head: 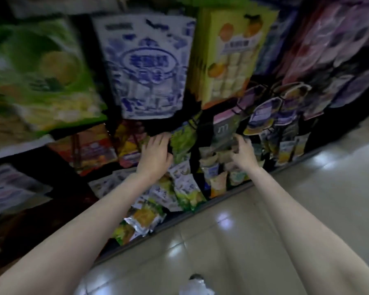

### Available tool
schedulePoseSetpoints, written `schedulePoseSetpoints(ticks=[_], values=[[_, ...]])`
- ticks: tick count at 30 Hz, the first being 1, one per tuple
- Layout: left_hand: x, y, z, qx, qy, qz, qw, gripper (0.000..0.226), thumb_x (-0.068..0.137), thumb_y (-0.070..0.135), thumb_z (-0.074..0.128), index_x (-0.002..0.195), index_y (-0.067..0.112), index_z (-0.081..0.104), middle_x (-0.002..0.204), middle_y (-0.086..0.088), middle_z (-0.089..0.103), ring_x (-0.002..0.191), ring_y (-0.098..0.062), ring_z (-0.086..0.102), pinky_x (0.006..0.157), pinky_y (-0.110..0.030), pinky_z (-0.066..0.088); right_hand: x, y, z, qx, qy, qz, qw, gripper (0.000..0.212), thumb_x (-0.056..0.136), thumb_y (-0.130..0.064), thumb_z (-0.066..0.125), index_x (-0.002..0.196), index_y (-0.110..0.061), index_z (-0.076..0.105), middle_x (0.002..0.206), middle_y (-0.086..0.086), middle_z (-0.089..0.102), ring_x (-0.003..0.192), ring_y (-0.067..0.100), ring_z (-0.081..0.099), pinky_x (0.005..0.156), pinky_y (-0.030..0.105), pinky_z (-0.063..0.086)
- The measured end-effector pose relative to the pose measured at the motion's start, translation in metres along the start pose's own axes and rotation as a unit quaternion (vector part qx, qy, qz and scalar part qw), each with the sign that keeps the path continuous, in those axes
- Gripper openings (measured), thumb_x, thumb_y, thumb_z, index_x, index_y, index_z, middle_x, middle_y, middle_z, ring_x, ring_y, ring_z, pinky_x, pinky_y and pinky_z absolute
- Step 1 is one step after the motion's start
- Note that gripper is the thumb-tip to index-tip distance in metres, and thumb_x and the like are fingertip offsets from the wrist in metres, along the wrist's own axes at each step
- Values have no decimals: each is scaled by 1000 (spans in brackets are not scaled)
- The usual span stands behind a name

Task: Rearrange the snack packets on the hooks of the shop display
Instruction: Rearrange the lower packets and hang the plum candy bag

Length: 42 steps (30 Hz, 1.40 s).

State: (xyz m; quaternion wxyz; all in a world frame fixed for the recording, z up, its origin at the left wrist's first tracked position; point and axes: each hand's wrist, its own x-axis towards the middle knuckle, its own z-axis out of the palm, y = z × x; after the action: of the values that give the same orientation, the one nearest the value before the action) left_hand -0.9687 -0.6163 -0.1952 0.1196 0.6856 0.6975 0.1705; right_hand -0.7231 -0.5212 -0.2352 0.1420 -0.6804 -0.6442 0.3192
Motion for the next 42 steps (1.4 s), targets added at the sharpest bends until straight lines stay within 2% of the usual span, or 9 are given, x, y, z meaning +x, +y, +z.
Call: schedulePoseSetpoints(ticks=[6, 9, 13, 18, 23, 31, 35, 39, 42], values=[[73, 74, 46, 56, 16, 44, 997, 57, 88, 7, 47, 143, 8, 30, 150, -11, 27, 139, -27, 22, 111, -43, 11, 85, 21, -53, -130, 139, -200, 961, 53, 91, 1, 48, 140, -16, 38, 141, 16, 31, 129, 35, 29, 102, 44, 34], [97, 91, 59, 46, 15, 18, 999, 55, 90, 9, 45, 143, 8, 31, 150, -11, 28, 139, -25, 24, 112, -41, 10, 118, 24, -75, -121, 213, -221, 944, 46, 90, 3, 45, 134, -9, 44, 137, 19, 37, 124, 37, 34, 101, 43, 34], [117, 96, 71, 60, 20, 12, 998, 52, 92, 14, 47, 142, 10, 33, 147, -10, 34, 132, -29, 33, 109, -45, 18, 181, 23, -95, -155, 48, -260, 952, 57, 88, 9, 42, 141, -11, 36, 143, 15, 35, 131, 35, 28, 105, 41, 27], [137, 104, 78, 81, 19, 9, 997, 55, 91, 16, 48, 143, 12, 31, 144, -9, 37, 130, -30, 35, 105, -42, 20, 244, 13, -108, -168, -121, -222, 953, 52, 90, -14, 58, 140, -16, 41, 143, 12, 41, 130, 29, 40, 98, 31, 37], [141, 110, 89, 81, 39, 0, 996, 52, 90, 13, 48, 140, 10, 34, 141, -10, 40, 126, -31, 38, 105, -44, 21, 240, 41, -101, -155, -43, -205, 965, 24, 89, -7, 53, 106, -7, 70, 114, 12, 65, 110, 29, 57, 88, 29, 44], [102, 104, 82, -27, 10, 14, 999, 51, 87, 1, 48, 137, 8, 40, 144, -17, 37, 124, -36, 42, 102, -52, 34, 127, 64, -95, -36, -92, -172, 980, 12, 90, -11, 57, 97, -12, 67, 95, 5, 66, 87, 20, 61, 71, 25, 43], [78, 105, 54, -2, 15, 59, 998, 56, 86, 2, 49, 139, 13, 39, 144, -11, 40, 131, -29, 37, 110, -49, 20, 49, 40, -86, -56, -117, -196, 972, 11, 92, -8, 53, 87, -17, 57, 85, 5, 60, 77, 21, 56, 64, 27, 37], [44, 85, 2, 36, -107, 121, 986, 67, 90, 11, 47, 148, 26, 17, 157, 4, 10, 143, -21, 10, 112, -50, 19, 1, -40, -114, -182, -210, -251, 927, 10, 91, -7, 51, 85, -13, 57, 77, -1, 54, 68, 14, 50, 55, 20, 36], [-7, 58, -46, -1, -143, 89, 986, 43, 93, 34, 45, 133, 19, 45, 143, 0, 40, 135, -19, 27, 104, -42, 28, -48, -122, -113, -236, -287, -334, 866, 8, 88, -5, 56, 82, -11, 60, 71, -5, 53, 62, 7, 46, 52, 13, 34]])
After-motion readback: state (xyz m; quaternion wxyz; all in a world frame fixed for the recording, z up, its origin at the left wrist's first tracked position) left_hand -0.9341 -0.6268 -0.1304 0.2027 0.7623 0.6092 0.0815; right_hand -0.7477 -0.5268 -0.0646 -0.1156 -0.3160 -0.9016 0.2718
